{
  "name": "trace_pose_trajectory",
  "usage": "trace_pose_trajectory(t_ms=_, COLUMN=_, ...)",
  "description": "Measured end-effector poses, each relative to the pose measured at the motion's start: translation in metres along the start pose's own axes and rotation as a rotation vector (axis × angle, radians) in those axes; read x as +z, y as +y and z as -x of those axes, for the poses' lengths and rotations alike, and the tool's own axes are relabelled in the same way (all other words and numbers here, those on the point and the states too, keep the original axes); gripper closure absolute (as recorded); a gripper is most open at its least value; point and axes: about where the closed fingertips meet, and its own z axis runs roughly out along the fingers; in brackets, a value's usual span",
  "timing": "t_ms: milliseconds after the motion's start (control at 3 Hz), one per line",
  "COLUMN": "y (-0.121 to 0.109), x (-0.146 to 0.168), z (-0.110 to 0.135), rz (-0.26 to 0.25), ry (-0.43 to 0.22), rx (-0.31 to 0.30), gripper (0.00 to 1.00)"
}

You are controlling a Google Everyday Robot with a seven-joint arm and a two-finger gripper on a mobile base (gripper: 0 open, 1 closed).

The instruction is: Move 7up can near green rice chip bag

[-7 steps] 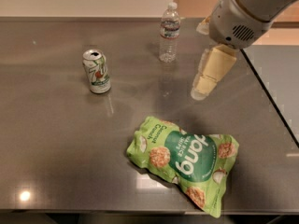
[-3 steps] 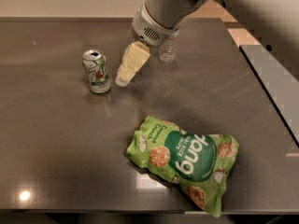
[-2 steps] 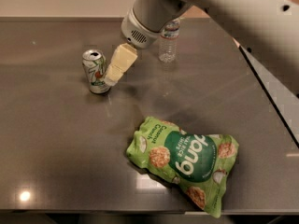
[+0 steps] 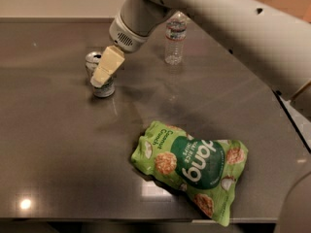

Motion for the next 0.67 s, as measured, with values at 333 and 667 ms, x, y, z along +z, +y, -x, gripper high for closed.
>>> trace_pose_trajectory(t_ms=333, y=0.001, x=0.014, z=0.009, rz=0.014, ry=-0.006, rx=0.016, gripper=0.00)
trace_pose_trajectory(t_ms=667, y=0.000, x=0.024, z=0.008, rz=0.024, ry=0.002, rx=0.019, gripper=0.00)
